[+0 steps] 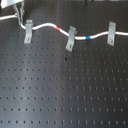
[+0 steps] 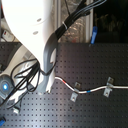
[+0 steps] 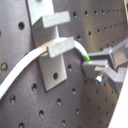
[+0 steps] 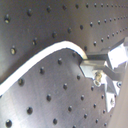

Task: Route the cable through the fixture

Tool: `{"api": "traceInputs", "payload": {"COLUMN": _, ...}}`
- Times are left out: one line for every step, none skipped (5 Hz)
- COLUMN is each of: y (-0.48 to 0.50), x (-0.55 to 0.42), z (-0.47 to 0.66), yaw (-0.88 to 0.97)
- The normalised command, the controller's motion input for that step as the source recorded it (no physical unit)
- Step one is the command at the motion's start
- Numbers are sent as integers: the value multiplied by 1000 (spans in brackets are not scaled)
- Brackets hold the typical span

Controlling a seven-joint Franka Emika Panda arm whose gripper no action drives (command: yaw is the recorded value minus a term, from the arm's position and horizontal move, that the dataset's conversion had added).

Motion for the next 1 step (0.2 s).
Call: {"api": "traceInputs", "payload": {"y": -29, "x": 13, "z": -96, "yaw": 0}}
